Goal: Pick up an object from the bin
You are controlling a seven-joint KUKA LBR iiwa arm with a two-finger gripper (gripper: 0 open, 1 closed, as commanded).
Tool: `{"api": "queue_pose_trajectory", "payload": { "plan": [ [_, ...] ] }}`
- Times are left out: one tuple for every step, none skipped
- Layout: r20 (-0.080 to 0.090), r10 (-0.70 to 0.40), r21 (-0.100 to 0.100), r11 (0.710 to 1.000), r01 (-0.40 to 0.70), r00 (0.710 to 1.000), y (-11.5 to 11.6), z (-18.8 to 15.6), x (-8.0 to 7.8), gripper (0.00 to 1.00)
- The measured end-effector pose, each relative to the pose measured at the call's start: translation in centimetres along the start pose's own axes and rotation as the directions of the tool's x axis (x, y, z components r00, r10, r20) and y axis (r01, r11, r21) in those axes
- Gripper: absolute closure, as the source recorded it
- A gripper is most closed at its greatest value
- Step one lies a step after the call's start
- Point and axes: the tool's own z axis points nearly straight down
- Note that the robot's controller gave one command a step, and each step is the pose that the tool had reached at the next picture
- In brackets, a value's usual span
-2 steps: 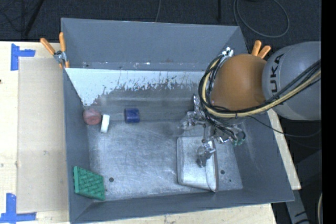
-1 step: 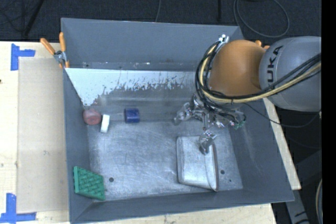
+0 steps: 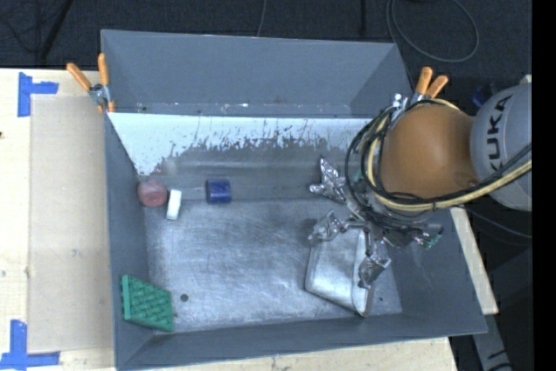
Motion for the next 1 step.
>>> {"api": "queue_pose_trajectory", "payload": {
  "plan": [
    [0.000, -0.260, -0.002, 0.966, 0.260, 0.966, -2.43, 4.10, -1.73, 0.00]
  ]
}}
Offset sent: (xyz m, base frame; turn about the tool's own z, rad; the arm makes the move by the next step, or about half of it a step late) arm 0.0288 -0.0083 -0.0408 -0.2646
